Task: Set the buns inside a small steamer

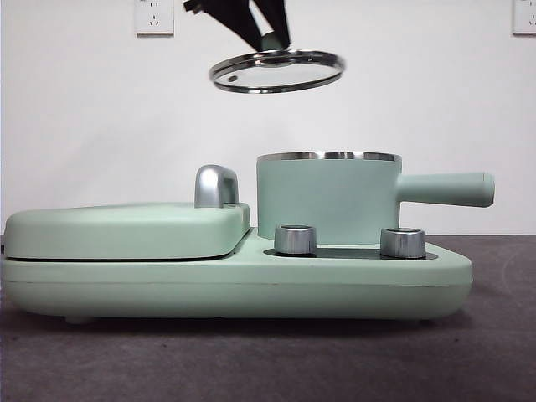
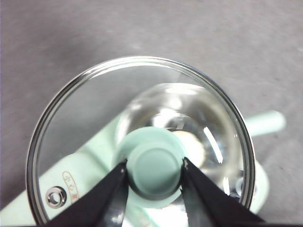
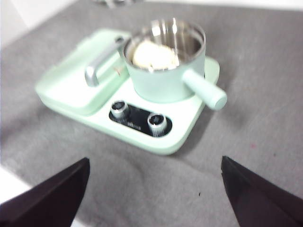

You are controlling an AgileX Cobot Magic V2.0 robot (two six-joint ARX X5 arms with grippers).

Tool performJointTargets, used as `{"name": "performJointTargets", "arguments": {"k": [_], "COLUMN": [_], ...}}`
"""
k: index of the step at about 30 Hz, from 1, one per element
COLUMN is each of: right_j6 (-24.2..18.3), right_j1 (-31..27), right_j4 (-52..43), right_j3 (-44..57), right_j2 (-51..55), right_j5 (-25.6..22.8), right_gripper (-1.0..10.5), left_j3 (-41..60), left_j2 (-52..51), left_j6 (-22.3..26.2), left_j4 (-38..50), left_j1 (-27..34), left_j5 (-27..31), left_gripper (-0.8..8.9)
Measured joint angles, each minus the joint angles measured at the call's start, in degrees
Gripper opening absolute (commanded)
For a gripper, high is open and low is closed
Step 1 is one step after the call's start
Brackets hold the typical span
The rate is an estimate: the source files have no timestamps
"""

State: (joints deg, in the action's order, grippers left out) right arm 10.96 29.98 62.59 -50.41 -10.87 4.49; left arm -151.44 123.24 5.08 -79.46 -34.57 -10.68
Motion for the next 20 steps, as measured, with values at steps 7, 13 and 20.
{"name": "performJointTargets", "arguments": {"k": [7, 13, 20], "right_j6": [0.02, 0.02, 0.00], "right_j1": [0.02, 0.02, 0.02], "right_j4": [0.11, 0.11, 0.11], "right_j3": [0.00, 0.00, 0.00], "right_j2": [1.31, 1.31, 1.31], "right_j5": [0.46, 0.46, 0.02], "right_gripper": [4.4, 4.4, 4.4], "left_j3": [0.00, 0.02, 0.00], "left_j2": [2.16, 4.98, 8.09], "left_j6": [-1.29, -1.70, -2.16], "left_j4": [0.17, -0.04, 0.42], "left_j1": [-3.72, -4.31, -4.31], "left_j5": [-0.07, -0.07, -0.07], "left_gripper": [1.09, 0.86, 0.86]}}
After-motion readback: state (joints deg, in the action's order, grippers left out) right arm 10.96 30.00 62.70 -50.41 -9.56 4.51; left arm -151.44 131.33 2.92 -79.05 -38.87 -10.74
